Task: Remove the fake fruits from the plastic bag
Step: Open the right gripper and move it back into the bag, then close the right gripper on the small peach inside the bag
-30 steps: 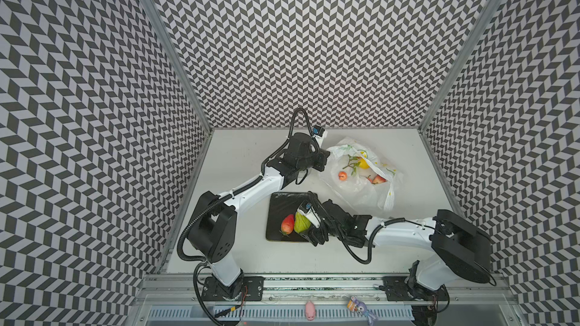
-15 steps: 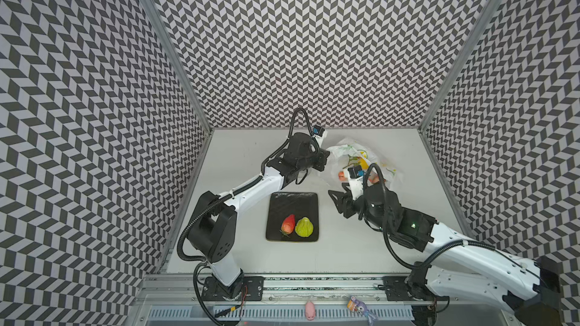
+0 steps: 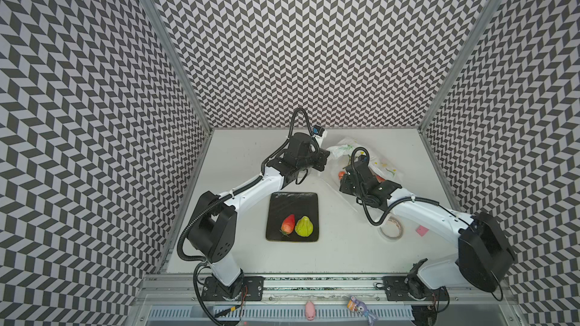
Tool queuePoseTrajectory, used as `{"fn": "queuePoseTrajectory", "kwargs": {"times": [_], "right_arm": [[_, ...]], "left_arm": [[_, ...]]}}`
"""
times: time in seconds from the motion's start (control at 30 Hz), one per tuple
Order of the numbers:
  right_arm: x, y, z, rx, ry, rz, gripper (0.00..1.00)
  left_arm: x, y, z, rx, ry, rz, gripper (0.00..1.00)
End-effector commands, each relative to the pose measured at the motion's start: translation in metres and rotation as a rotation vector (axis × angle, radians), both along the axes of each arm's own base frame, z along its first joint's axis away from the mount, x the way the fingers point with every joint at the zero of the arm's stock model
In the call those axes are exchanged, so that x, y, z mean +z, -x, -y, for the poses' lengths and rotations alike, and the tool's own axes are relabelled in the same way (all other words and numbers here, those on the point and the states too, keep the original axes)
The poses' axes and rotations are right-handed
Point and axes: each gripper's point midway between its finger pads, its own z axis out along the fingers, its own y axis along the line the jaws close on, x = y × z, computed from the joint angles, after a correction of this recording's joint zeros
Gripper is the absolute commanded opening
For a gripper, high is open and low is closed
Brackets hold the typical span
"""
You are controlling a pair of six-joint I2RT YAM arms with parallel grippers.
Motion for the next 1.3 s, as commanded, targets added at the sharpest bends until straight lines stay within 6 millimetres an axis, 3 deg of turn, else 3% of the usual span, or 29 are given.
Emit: {"fn": "queuePoseTrajectory", "kwargs": {"times": [0.0, 0.17, 0.43, 1.27], "right_arm": [[0.007, -0.028, -0.019, -0.093, -0.165, 0.033, 0.68], [-0.026, -0.052, -0.016, -0.179, -0.130, -0.029, 0.69], [-0.038, -0.084, 0.002, -0.246, -0.043, 0.012, 0.61], [-0.084, -0.127, 0.008, -0.192, 0.048, 0.008, 0.58]], "left_arm": [[0.019, 0.003, 0.000, 0.001, 0.036, 0.029, 0.00], [0.019, 0.006, -0.001, 0.009, 0.053, 0.016, 0.00], [0.019, 0.009, -0.003, 0.011, 0.058, 0.014, 0.00], [0.016, 0.015, 0.004, -0.008, 0.044, 0.002, 0.00]]}}
